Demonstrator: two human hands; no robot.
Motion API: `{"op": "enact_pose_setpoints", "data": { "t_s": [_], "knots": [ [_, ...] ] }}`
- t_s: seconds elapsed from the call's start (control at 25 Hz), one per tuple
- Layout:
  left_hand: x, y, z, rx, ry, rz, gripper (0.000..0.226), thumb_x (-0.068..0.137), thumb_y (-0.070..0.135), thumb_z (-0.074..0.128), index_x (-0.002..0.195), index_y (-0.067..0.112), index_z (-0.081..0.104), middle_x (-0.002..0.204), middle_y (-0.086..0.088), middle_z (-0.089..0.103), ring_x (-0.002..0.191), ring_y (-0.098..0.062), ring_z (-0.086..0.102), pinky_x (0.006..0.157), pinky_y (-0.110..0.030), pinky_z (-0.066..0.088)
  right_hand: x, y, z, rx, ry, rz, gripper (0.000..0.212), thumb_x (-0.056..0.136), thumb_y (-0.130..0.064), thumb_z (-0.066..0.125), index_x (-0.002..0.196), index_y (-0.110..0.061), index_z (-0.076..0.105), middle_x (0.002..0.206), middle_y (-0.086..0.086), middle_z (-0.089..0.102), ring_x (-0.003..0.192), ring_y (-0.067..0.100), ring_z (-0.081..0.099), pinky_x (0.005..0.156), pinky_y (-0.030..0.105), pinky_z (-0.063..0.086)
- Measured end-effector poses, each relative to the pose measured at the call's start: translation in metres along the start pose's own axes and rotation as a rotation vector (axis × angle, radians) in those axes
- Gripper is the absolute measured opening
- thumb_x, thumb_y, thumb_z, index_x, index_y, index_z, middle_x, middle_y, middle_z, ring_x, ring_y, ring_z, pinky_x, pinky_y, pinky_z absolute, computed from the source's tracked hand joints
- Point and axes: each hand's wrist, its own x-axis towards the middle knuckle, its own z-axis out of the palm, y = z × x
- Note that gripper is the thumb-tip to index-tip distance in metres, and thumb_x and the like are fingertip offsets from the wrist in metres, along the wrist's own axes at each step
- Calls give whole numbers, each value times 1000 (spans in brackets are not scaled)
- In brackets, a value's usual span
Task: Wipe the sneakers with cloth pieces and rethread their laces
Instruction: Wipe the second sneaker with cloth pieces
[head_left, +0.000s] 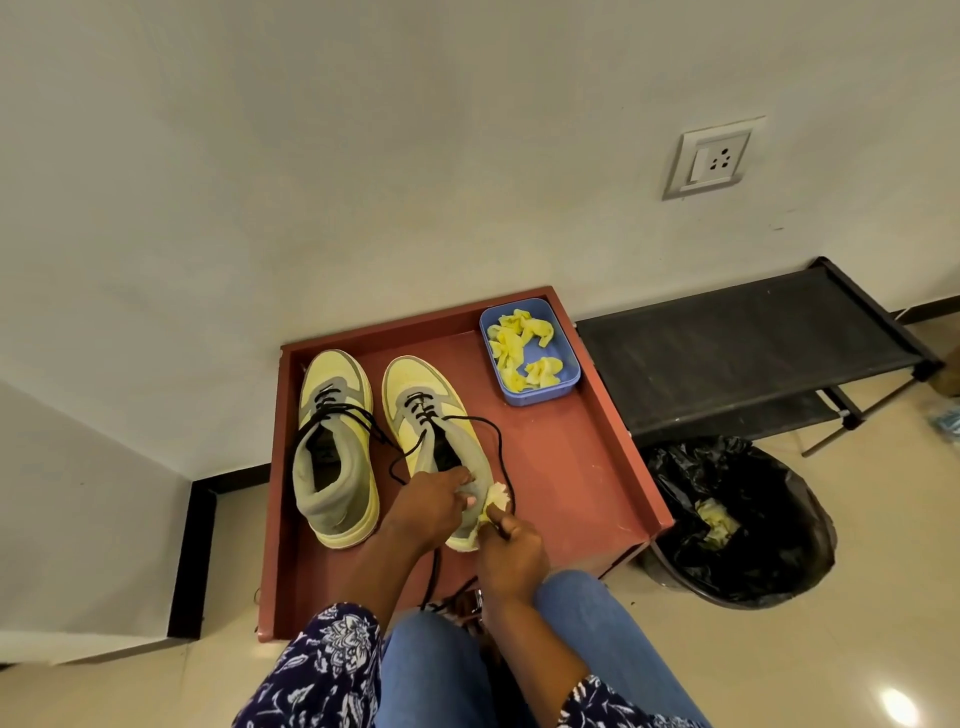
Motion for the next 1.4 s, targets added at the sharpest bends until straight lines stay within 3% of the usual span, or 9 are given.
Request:
{"op": "enact_pose_setpoints", "data": {
  "t_s": [0.12, 0.36, 0.56, 0.8, 0.88, 1.0, 1.12, 1.24, 1.4],
  "knots": [
    [0, -2, 2, -33, -4, -4, 31, 93, 20, 50, 121, 9, 54, 117, -13, 62, 107, -29, 57, 76, -24, 39, -1, 1, -2, -121, -12, -81, 23, 86, -5, 60, 108, -4, 67, 105, 7, 64, 98, 20, 60, 70, 14, 37],
    [0, 2, 0, -50, 24, -11, 34, 94, 20, 49, 126, 10, 52, 118, -14, 62, 109, -27, 56, 79, -25, 39, 16, -5, -6, -227, -53, -152, 22, 86, -3, 56, 103, -2, 70, 101, 13, 66, 95, 28, 61, 66, 17, 33],
    [-1, 2, -1, -121, 47, 23, 41, 93, 13, 51, 131, 0, 45, 117, -14, 63, 97, -21, 58, 64, -2, 31, -2, -2, -2, -187, -70, -187, 15, 91, -11, 55, 95, -2, 65, 95, 8, 60, 81, 15, 55, 57, 10, 36],
    [-1, 1, -4, -139, -3, -9, 32, 94, 19, 50, 121, 2, 56, 120, -17, 61, 111, -27, 54, 79, -19, 35, -2, 7, -11, -182, -202, -70, 18, 87, -7, 57, 102, -1, 67, 93, 6, 67, 81, 16, 60, 51, 5, 38],
    [-2, 1, -5, -142, -25, -16, 29, 95, 24, 46, 107, 3, 62, 104, -14, 66, 101, -27, 57, 76, -26, 38, 9, -7, -21, -113, -147, -50, 21, 84, -4, 58, 102, -4, 69, 90, 4, 67, 77, 15, 59, 56, 9, 43],
    [-3, 0, -8, -168, -12, -38, 36, 97, 28, 42, 79, 2, 59, 64, -4, 52, 65, -16, 48, 55, -21, 29, 23, -29, -21, -26, -55, -142, 30, 85, -4, 59, 115, -5, 64, 110, 8, 66, 98, 21, 62, 83, 22, 48],
    [-2, 0, -7, -196, -1, -53, 35, 96, 25, 43, 68, 8, 55, 60, 0, 47, 57, -10, 41, 51, -20, 28, 13, -35, -4, -145, -77, -226, 27, 87, -9, 58, 113, -3, 65, 108, 12, 64, 100, 25, 61, 75, 18, 41],
    [1, -1, -5, -264, 0, -118, 39, 95, 25, 46, 58, 12, 48, 58, 0, 48, 63, -16, 46, 58, -27, 32, -14, -19, 12, -185, -43, -270, 20, 90, -12, 55, 100, 0, 67, 94, 8, 62, 86, 22, 59, 61, 10, 37],
    [2, 0, -3, -335, -2, -187, 40, 94, 29, 48, 58, 11, 49, 57, -1, 49, 61, -15, 47, 58, -27, 33, -31, -3, 24, -109, -11, -220, 19, 90, -13, 55, 96, -2, 70, 95, 14, 66, 83, 24, 62, 63, 13, 42]
  ]
}}
